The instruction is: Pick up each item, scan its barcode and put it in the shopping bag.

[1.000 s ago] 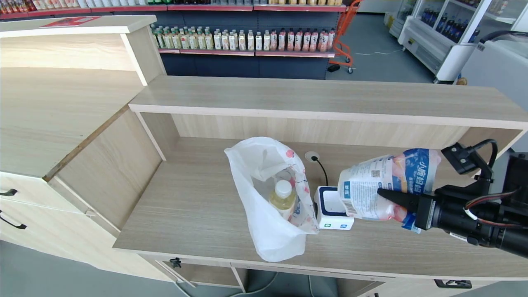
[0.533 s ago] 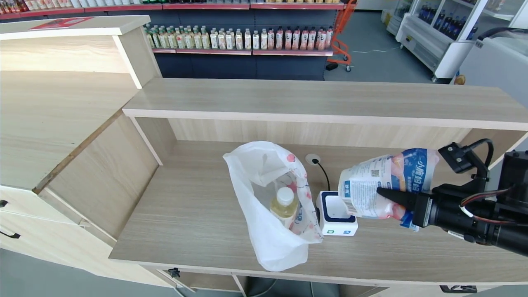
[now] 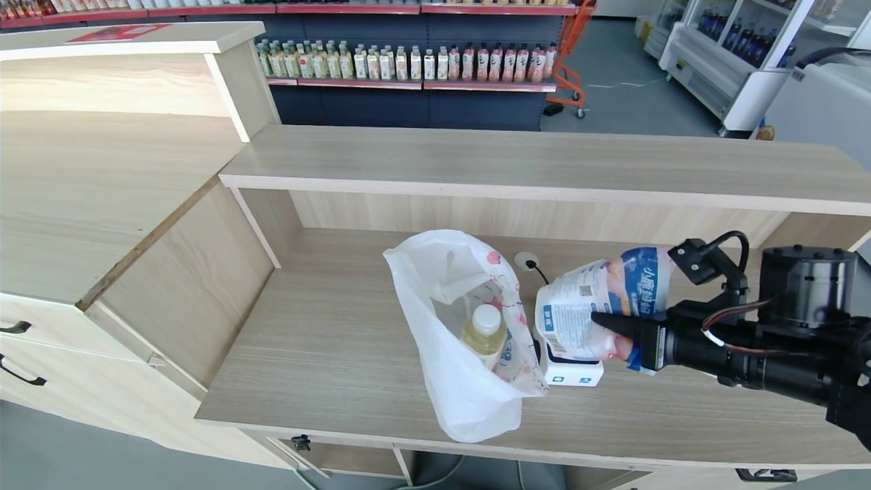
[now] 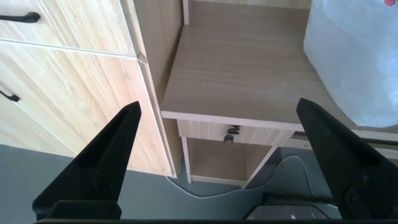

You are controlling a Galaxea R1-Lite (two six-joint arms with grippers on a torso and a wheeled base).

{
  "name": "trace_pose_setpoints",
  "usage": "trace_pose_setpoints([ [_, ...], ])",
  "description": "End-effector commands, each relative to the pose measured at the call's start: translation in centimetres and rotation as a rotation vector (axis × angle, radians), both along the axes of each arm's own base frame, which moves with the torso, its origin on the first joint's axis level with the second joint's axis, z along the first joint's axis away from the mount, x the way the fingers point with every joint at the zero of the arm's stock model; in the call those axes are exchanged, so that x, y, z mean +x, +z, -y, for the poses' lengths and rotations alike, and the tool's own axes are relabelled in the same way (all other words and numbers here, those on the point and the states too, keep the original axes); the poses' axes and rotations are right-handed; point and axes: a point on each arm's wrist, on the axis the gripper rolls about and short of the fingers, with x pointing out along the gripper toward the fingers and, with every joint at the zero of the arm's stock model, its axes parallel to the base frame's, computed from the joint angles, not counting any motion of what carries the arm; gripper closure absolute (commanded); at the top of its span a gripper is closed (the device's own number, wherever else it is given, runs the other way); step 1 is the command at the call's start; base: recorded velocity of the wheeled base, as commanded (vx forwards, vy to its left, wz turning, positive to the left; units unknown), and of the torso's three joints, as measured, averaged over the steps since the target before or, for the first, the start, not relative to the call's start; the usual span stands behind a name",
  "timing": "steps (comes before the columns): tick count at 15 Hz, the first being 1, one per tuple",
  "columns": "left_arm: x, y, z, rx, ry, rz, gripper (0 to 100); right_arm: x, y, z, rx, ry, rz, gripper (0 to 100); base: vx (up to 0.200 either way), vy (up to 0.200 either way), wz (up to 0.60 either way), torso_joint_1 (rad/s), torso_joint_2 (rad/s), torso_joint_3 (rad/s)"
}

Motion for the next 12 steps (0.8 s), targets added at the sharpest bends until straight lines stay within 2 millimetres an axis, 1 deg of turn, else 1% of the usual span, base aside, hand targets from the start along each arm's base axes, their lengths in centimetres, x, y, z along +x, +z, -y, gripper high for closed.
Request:
trace_pose_setpoints([
  [1,0.0,0.0,0.0,0.000,0.000,0.000,0,2.5,-1.8,-0.6,-0.069,0.010,-0.012,100,0.000,0.000,0.00,0.000,0.00,0.000],
  [2,0.0,0.0,0.0,0.000,0.000,0.000,0,4.4,-2.4,-1.0,-0.072,0.009,0.006,100,0.000,0.000,0.00,0.000,0.00,0.000],
  [5,0.0,0.0,0.0,0.000,0.000,0.000,0,6.8,-3.2,-2.4,-0.069,0.031,0.013,100,0.000,0.000,0.00,0.000,0.00,0.000],
  [6,0.0,0.0,0.0,0.000,0.000,0.000,0,8.3,-3.8,-3.0,-0.065,0.037,0.023,100,0.000,0.000,0.00,0.000,0.00,0.000],
  [7,0.0,0.0,0.0,0.000,0.000,0.000,0,9.3,-4.1,-3.7,-0.062,0.049,0.036,100,0.000,0.000,0.00,0.000,0.00,0.000],
  [11,0.0,0.0,0.0,0.000,0.000,0.000,0,11.5,-4.0,-7.8,-0.040,0.139,0.097,100,0.000,0.000,0.00,0.000,0.00,0.000],
  [12,0.0,0.0,0.0,0.000,0.000,0.000,0,11.9,-3.9,-8.4,-0.035,0.152,0.109,100,0.000,0.000,0.00,0.000,0.00,0.000],
])
